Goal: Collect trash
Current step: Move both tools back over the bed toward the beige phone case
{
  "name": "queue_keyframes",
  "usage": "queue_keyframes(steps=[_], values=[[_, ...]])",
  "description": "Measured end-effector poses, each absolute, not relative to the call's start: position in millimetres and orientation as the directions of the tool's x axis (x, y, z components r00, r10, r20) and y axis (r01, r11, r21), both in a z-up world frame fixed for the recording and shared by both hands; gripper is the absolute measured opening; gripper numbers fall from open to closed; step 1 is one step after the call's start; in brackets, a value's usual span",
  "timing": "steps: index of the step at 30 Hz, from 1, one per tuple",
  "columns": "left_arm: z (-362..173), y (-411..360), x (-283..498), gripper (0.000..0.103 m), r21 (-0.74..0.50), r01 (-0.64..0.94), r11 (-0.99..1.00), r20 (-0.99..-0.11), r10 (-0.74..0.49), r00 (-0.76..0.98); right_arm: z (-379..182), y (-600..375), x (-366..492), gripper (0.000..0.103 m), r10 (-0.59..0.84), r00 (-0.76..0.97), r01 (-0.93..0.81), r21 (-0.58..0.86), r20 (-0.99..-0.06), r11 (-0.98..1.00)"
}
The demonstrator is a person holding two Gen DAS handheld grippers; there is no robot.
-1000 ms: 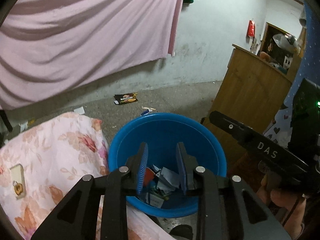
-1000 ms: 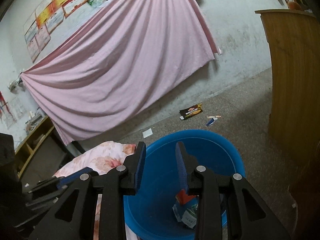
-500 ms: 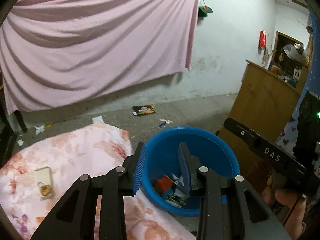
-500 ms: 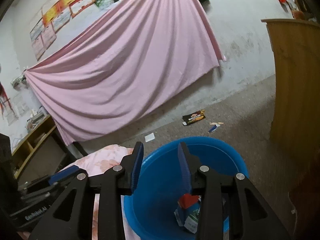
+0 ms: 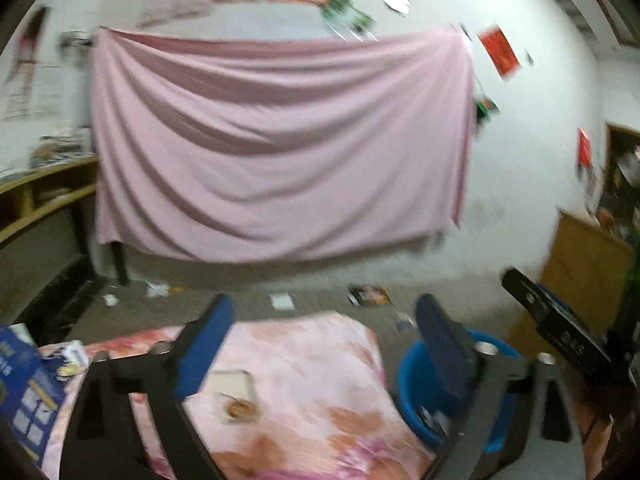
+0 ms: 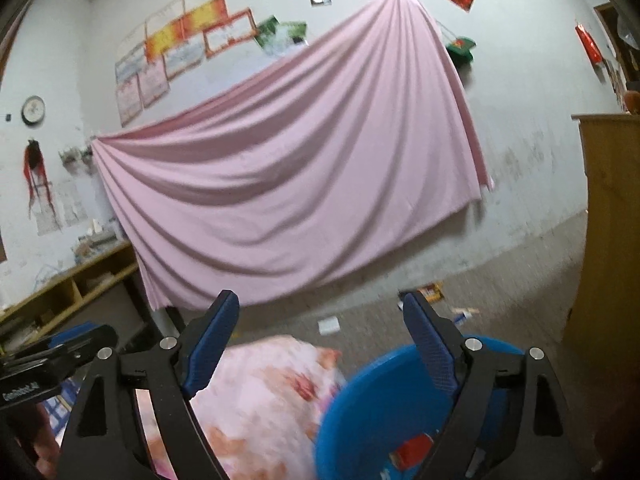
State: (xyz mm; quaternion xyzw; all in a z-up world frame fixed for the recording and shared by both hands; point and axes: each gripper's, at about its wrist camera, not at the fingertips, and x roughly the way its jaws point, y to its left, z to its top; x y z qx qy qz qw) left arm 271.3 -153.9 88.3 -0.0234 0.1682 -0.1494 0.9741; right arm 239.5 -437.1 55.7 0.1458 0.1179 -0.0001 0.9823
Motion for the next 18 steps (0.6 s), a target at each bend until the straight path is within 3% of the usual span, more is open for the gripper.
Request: queue_keyframes(steps=[3,5,12,18], values=[[91,-121,265,0.101,-0.116,0.211,0.971,-0.247,-0.234,0.940,62,-419,243,0.091,0.048,0.982,0.005,0.278,-0.184,0.961],[91,-106,263,0.101,-0.112,0.177,0.978,-0.226,-0.198,0.954,63,-408,244,0.102,0.059,0.987,-0.015,0.275,-0.151,0.961],[82,-63,263,0.101,-0.103,0.084,0.991,-0.210,-0.104,0.972,62,-367,251,0.103,0.145,0.986,-0.120,0.250,-0.082,0.961],[63,-37,257,0.101,-0.096,0.033,0.995,-0.211,-0.053,0.976,55,-323,258,0.103,0.204,0.975,-0.186,0.171,-0.092,0.968]])
